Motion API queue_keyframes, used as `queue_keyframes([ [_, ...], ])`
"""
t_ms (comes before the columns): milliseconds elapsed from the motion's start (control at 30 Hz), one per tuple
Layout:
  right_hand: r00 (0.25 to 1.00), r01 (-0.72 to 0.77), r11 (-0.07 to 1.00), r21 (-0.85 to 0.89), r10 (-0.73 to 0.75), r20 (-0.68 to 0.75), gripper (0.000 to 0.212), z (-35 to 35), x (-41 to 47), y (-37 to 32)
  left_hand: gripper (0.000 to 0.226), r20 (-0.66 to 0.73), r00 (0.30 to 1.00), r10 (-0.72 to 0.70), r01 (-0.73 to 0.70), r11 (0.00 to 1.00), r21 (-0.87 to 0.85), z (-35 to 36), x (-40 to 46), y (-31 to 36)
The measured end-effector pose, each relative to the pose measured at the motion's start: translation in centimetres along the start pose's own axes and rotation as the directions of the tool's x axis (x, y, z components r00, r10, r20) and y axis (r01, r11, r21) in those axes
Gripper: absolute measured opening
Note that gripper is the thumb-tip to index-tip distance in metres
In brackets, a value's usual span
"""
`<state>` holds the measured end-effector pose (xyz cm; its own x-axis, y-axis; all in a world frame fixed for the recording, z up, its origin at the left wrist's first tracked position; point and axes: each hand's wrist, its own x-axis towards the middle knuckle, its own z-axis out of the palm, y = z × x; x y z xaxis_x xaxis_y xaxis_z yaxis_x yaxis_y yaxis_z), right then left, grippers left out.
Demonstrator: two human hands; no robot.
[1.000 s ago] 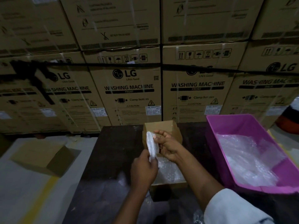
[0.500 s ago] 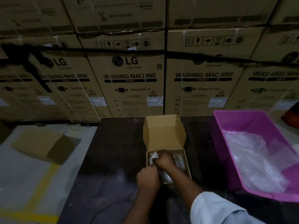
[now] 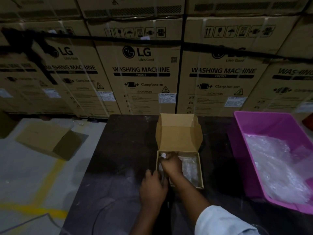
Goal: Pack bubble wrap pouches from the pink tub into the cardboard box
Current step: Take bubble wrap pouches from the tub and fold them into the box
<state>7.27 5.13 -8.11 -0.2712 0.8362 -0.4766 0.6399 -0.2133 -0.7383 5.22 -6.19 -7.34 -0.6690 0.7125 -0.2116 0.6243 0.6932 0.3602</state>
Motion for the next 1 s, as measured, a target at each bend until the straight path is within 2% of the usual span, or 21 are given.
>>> queue_keyframes([
  [100, 0.985, -0.139, 0.98, 0.139, 0.122, 0.119, 0.03, 0.3, 0.6, -0.2, 0.038, -0.02, 1.0, -0.011, 0.01, 1.0, -0.014, -0.3, 0.6, -0.2],
  [233, 0.933, -0.337, 0.836, 0.432, 0.238, 0.268, 0.033, -0.2, 0.3, 0.0, 0.034, -0.057, 0.998, -0.03, 0.026, 0.997, -0.069, -0.5, 1.2, -0.1],
  [300, 0.915, -0.371, 0.819, 0.437, 0.242, 0.323, 0.022, -0.8, -0.3, -0.3, 0.028, -0.076, 0.996, -0.046, 0.037, 0.993, -0.113, -0.5, 1.7, -0.1],
  [367, 0.902, -0.394, 0.821, 0.414, 0.258, 0.346, 0.021, -0.9, 0.1, -0.2, 0.02, -0.066, 0.997, -0.043, 0.037, 0.995, -0.094, -0.6, 2.2, -0.2],
  [400, 0.91, -0.371, 0.849, 0.377, 0.252, 0.328, 0.024, -0.9, 0.2, -0.5, 0.016, -0.057, 0.998, -0.029, 0.025, 0.997, -0.069, -0.6, 2.4, -0.2],
  [500, 0.97, -0.202, 0.977, 0.067, 0.19, 0.153, 0.034, 0.0, 1.6, -0.6, 0.013, -0.025, 0.999, 0.024, -0.024, 1.0, 0.009, -0.7, 2.7, 0.0],
  [600, 0.977, -0.17, 0.984, -0.047, 0.174, 0.122, 0.035, 0.3, 2.0, -1.2, 0.017, 0.012, 0.998, 0.066, -0.067, 0.994, 0.082, -0.9, 3.1, 0.2],
  [733, 0.974, -0.212, 0.975, -0.061, 0.216, 0.066, 0.047, 0.2, 1.9, -1.5, 0.02, 0.059, 0.995, 0.081, -0.089, 0.982, 0.165, -1.5, 3.4, 0.5],
  [800, 0.972, -0.214, 0.977, 0.003, 0.213, 0.097, 0.039, 0.0, 1.9, -1.5, 0.02, 0.08, 0.993, 0.086, -0.099, 0.98, 0.175, -1.7, 3.5, 0.5],
  [900, 0.929, -0.311, 0.923, 0.225, 0.245, 0.277, 0.022, -1.8, 1.3, -1.5, 0.021, 0.083, 0.992, 0.094, -0.105, 0.984, 0.145, -1.9, 3.3, 0.3],
  [933, 0.927, -0.29, 0.928, 0.233, 0.213, 0.307, 0.018, -2.9, 0.9, -1.6, 0.023, 0.071, 0.993, 0.098, -0.106, 0.985, 0.134, -1.8, 3.2, 0.2],
  [1000, 0.958, -0.172, 0.956, 0.239, 0.105, 0.268, 0.008, -5.6, -0.2, -1.5, 0.027, 0.041, 0.994, 0.1, -0.105, 0.987, 0.123, -1.8, 2.9, 0.1],
])
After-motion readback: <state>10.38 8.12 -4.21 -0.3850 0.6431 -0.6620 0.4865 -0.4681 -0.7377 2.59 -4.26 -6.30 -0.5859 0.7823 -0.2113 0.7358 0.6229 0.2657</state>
